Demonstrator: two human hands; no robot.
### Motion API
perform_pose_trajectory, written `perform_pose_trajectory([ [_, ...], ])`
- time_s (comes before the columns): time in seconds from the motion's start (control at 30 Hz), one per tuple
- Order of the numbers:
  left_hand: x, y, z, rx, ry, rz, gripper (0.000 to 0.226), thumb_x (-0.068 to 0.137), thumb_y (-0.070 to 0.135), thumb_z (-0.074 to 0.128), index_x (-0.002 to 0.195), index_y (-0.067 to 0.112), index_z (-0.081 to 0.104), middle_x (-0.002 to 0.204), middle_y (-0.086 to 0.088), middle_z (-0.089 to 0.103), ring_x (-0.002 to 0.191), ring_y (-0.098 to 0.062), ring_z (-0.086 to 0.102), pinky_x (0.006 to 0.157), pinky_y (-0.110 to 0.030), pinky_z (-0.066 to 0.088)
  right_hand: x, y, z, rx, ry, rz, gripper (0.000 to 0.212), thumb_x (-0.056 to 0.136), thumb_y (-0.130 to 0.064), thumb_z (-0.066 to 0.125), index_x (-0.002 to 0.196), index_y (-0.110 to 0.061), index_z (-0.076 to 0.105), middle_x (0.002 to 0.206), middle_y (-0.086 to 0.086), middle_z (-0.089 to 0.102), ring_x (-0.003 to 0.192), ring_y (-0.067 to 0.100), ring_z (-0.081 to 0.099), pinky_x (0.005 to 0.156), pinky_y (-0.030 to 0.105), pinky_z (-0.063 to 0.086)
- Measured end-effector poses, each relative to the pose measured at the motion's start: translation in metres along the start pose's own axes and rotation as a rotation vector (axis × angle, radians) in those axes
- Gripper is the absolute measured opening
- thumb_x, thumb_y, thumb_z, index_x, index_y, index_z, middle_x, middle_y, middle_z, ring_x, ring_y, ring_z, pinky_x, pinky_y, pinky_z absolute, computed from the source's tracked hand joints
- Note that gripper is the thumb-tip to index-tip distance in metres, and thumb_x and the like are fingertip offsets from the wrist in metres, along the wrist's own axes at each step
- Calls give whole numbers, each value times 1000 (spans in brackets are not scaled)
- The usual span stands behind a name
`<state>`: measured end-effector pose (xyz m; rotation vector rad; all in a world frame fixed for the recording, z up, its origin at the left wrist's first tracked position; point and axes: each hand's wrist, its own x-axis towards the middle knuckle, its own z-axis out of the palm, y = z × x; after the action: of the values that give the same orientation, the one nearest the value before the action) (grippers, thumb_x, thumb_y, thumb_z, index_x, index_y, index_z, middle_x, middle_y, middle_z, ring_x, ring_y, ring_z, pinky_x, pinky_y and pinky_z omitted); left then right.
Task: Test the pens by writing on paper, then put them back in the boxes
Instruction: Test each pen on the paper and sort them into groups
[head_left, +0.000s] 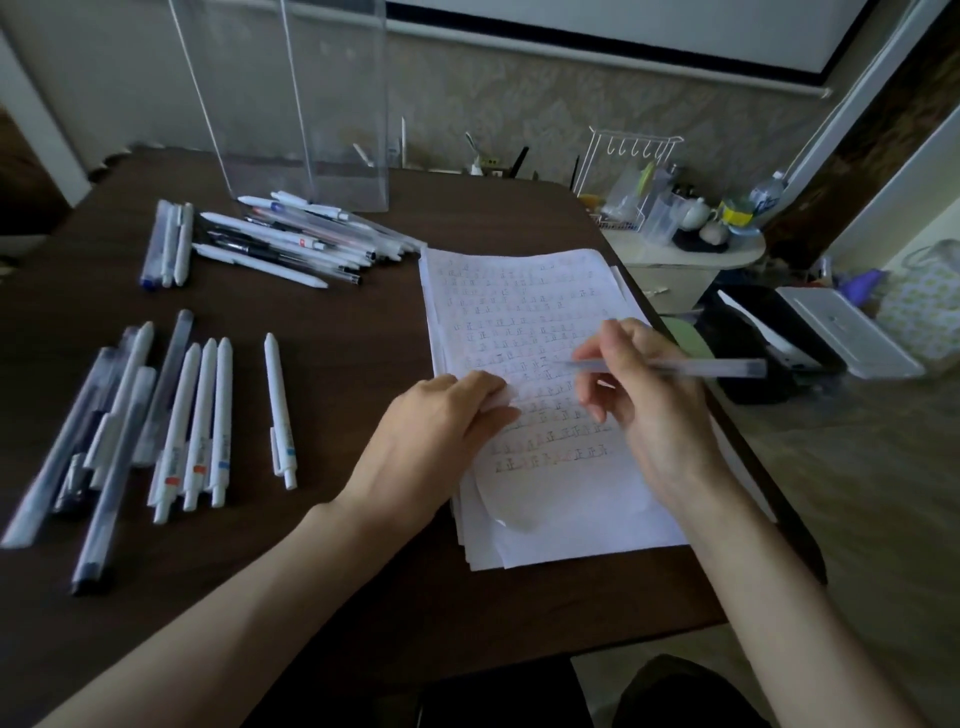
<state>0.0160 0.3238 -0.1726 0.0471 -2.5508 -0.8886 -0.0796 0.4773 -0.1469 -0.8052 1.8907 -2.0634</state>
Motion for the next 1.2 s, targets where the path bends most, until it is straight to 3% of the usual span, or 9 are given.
perform_pose_trajectory([
  [0.13,0,-3,-1,13,29,17,22,89,28,62,104,13,66,93,-5,67,82,-21,63,70,-41,55,2,6,16,43,42,5,45,93,-35,41,67,-4,61,47,-1,52,45,10,48,45,17,37],
  [0.27,2,-2,1,-2,70,42,22,88,29,62,102,12,66,90,-4,68,79,-21,63,70,-42,54,-1,9,12,61,124,2,43,95,-31,43,61,-13,62,45,-3,49,43,10,45,44,17,35],
  [0.6,-1,0,0,-12,40,240,35,88,35,48,95,8,69,76,0,66,68,-17,59,59,-35,50,-2,10,20,35,3,77,43,91,-29,48,52,-18,62,43,-5,41,39,8,34,45,26,24],
  [0.73,-4,-1,-1,0,62,312,32,92,28,48,94,2,67,69,-4,60,62,-20,54,58,-35,45,-5,4,29,23,63,92,48,100,-20,43,55,-7,55,39,-8,39,38,5,35,43,21,28],
  [1.0,-10,0,-9,35,269,265,29,93,20,50,97,-3,67,70,-6,62,58,-19,54,51,-37,48,2,-13,64,30,116,143,47,99,-27,44,55,-11,51,40,-6,36,38,7,30,44,23,25],
  [1.1,-11,1,-15,28,245,122,31,94,26,45,98,6,67,73,-2,63,61,-15,55,53,-37,49,14,-12,71,-58,66,235,46,97,-38,44,59,-14,53,41,-4,37,38,8,32,44,21,28],
  [1.2,-15,-2,-31,118,319,-28,25,95,21,48,114,10,61,78,-2,65,65,-15,58,59,-34,49,32,-9,82,-196,-46,267,47,96,-52,37,79,-14,58,51,2,54,42,10,40,44,20,31],
])
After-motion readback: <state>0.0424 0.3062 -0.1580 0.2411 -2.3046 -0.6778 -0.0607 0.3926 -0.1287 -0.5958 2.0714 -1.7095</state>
